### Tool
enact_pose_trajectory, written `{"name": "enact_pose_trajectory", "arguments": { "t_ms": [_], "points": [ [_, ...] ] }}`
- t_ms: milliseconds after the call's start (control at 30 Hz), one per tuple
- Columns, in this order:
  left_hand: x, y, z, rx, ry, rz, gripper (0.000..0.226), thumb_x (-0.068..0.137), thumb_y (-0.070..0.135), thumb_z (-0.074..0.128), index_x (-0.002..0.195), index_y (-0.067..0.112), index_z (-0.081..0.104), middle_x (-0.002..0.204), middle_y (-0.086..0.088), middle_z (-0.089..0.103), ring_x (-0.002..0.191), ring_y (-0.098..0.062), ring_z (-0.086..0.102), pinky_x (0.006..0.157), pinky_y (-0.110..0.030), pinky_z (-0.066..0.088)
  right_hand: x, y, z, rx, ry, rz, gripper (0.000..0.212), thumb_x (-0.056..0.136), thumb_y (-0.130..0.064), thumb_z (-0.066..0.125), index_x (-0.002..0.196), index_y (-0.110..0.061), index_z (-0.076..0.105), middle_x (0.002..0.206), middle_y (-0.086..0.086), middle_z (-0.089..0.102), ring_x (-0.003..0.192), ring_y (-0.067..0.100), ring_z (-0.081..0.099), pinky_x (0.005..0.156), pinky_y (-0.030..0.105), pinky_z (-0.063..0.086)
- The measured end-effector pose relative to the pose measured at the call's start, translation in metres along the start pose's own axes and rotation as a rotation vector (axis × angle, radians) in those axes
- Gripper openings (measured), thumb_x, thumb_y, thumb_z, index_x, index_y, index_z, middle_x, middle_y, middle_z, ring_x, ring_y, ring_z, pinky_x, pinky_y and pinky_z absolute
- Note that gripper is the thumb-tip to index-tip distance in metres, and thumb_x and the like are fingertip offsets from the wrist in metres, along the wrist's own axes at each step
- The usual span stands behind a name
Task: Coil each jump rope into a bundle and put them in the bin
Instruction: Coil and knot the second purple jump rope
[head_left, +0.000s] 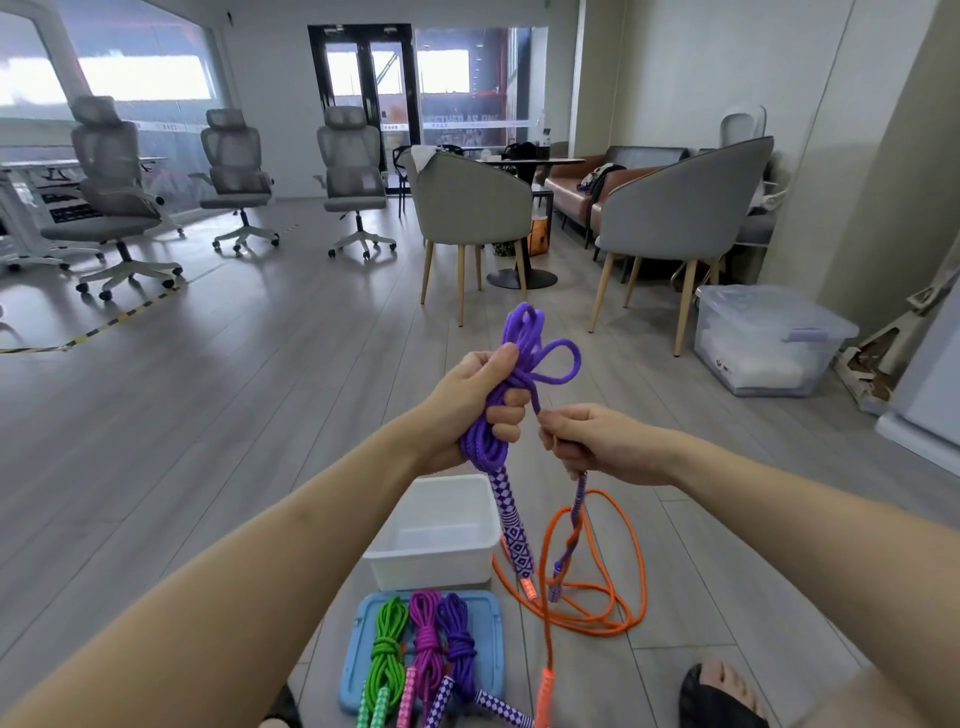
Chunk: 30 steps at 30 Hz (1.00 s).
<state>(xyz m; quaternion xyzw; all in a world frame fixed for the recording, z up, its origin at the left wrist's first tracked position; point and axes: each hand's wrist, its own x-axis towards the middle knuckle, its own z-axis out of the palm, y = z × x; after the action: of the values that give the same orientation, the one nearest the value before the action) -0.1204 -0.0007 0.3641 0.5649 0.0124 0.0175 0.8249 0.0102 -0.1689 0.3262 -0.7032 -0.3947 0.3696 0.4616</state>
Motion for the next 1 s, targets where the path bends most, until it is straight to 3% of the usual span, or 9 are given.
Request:
{"name": "enact_pose_trajectory", "arguments": {
  "t_ms": [133,233,400,567,733,833,933,1000],
  "points": [
    [-0.013,0.005,-0.01,0.229,-0.222,-0.245,0.033,0.1,0.033,0.061,0.122,0.021,0.04,0.077,-0.003,0.047,0.058,-0.01,0.037,0.051,-0.018,0.039,0.004,-0.007,-0.013,-0.221,0.126,-0.018,0.027,0.1,-0.033,0.064,0.085,-0.009,0.063,0.077,0.008,0.059,0.065,0.016,0.051,0.066,0.028,0.048],
    [-0.017,-0.007,-0.012,0.471,-0.25,-0.425,0.029,0.101,0.025,0.064,0.11,0.024,0.036,0.074,-0.002,0.048,0.056,-0.011,0.035,0.047,-0.02,0.036,0.008,-0.019,-0.017,-0.494,0.165,-0.02,0.009,0.097,-0.018,0.068,0.09,-0.013,0.071,0.083,0.01,0.069,0.072,0.019,0.06,0.066,0.026,0.051],
    [-0.013,-0.016,-0.017,0.707,-0.211,-0.524,0.04,0.098,0.02,0.068,0.105,0.026,0.029,0.072,-0.001,0.047,0.054,-0.011,0.034,0.048,-0.023,0.035,0.014,-0.04,-0.008,-0.584,0.123,-0.066,0.011,0.09,-0.029,0.078,0.09,-0.019,0.075,0.078,-0.002,0.071,0.069,0.006,0.064,0.066,0.021,0.051],
    [-0.011,-0.025,-0.016,0.988,-0.187,-0.515,0.05,0.095,0.025,0.072,0.121,0.021,0.03,0.081,-0.007,0.053,0.056,-0.012,0.046,0.054,-0.029,0.045,0.017,-0.044,0.005,-0.653,0.074,-0.05,0.014,0.095,-0.035,0.072,0.097,-0.021,0.074,0.086,-0.003,0.071,0.079,0.01,0.065,0.069,0.023,0.05],
    [0.002,-0.052,-0.021,1.17,0.099,-0.295,0.055,0.099,0.03,0.065,0.132,0.02,0.022,0.085,-0.006,0.054,0.063,-0.016,0.054,0.057,-0.03,0.053,0.025,-0.049,0.026,-0.763,0.181,-0.117,0.014,0.099,-0.027,0.065,0.097,-0.017,0.073,0.083,-0.002,0.07,0.071,0.009,0.065,0.061,0.019,0.046],
    [0.013,-0.053,-0.031,0.919,0.301,-0.107,0.044,0.101,0.031,0.062,0.126,0.021,0.027,0.086,-0.007,0.052,0.058,-0.015,0.049,0.057,-0.033,0.05,0.024,-0.05,0.03,-0.741,0.258,-0.167,0.02,0.103,-0.022,0.056,0.097,-0.015,0.074,0.081,0.0,0.067,0.066,0.006,0.06,0.061,0.02,0.044],
    [0.016,-0.037,-0.035,0.54,0.269,-0.032,0.038,0.102,0.027,0.061,0.126,0.026,0.032,0.08,-0.006,0.048,0.054,-0.012,0.043,0.054,-0.031,0.046,0.016,-0.049,0.019,-0.565,0.327,-0.206,0.017,0.104,-0.021,0.055,0.101,-0.017,0.071,0.078,-0.001,0.064,0.057,-0.001,0.054,0.057,0.014,0.042],
    [0.016,-0.029,-0.031,0.402,0.239,-0.003,0.033,0.103,0.029,0.059,0.125,0.027,0.034,0.077,-0.006,0.048,0.054,-0.012,0.042,0.053,-0.029,0.045,0.009,-0.042,0.012,-0.386,0.289,-0.207,0.011,0.104,-0.021,0.056,0.109,-0.022,0.065,0.076,0.001,0.062,0.061,0.004,0.054,0.06,0.017,0.045]
  ]
}}
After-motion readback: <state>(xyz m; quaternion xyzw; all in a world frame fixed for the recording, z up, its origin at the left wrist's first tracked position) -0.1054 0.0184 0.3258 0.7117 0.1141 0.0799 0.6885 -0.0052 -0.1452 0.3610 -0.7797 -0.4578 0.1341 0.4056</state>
